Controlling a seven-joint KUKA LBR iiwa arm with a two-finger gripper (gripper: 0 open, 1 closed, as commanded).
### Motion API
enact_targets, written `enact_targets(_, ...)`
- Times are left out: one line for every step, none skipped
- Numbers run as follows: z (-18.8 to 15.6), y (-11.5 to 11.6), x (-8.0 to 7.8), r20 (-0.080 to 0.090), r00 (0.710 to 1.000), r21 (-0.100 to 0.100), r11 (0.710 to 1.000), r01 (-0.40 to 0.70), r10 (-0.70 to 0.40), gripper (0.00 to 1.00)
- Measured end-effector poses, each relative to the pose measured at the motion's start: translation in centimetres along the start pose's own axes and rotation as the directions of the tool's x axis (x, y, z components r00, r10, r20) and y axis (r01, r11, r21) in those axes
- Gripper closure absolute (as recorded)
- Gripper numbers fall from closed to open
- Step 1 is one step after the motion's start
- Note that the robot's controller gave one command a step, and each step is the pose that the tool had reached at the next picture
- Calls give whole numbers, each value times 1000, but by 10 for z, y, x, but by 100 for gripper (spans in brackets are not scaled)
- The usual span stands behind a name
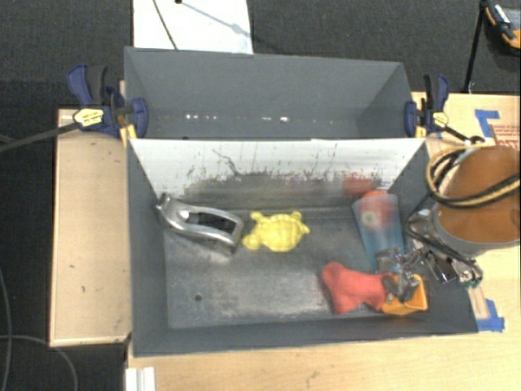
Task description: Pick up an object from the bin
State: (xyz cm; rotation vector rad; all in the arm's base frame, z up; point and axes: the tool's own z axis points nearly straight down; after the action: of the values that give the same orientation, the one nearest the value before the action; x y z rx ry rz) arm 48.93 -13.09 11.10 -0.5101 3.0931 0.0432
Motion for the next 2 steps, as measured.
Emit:
enact_targets(22, 21, -12, 26, 988, -28, 988, 153, -152, 100)
enact_targets(22, 21, -12, 26, 988, -28, 988, 153, -152, 100)
